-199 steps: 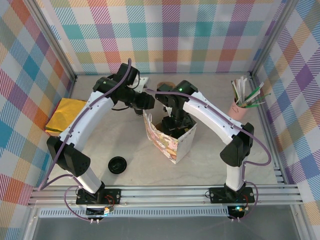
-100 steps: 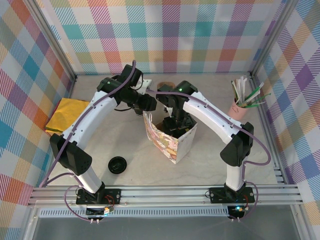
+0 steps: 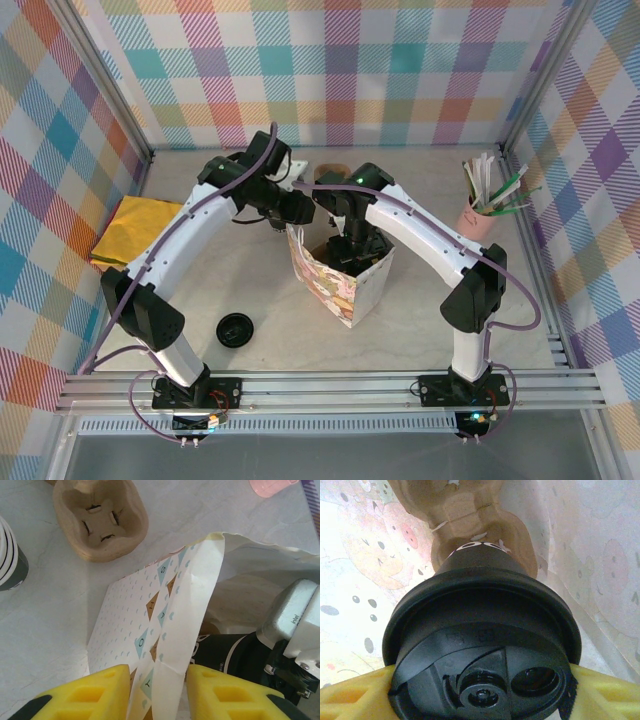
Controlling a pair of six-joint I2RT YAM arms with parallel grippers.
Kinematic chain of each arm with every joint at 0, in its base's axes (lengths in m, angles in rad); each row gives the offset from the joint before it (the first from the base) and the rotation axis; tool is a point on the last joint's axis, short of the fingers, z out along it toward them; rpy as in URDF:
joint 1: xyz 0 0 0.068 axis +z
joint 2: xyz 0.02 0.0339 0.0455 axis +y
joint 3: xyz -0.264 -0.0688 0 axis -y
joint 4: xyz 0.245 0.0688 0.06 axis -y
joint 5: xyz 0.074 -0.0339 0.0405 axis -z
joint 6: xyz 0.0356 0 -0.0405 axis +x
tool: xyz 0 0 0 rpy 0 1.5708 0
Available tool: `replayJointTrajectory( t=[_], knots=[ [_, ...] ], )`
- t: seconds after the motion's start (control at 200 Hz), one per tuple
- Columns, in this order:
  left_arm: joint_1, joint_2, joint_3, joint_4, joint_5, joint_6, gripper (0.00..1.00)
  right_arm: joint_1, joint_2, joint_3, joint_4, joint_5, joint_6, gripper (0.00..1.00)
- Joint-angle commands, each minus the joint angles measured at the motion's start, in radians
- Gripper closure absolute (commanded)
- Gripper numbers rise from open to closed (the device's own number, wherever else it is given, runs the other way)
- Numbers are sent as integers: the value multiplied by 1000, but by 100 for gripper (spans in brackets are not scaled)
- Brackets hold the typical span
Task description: Pack the takeout coffee
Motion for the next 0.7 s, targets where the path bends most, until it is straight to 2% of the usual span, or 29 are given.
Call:
replayJointTrajectory(
  t=[0.0, 0.695],
  knots=[
    [-10, 10, 5, -36, -33, 28, 66, -7, -7, -3, -173, -3, -1, 28],
    [-20, 14, 20, -20, -30, 24, 67, -8, -34, -85, -153, 15, 1, 29]
  ],
)
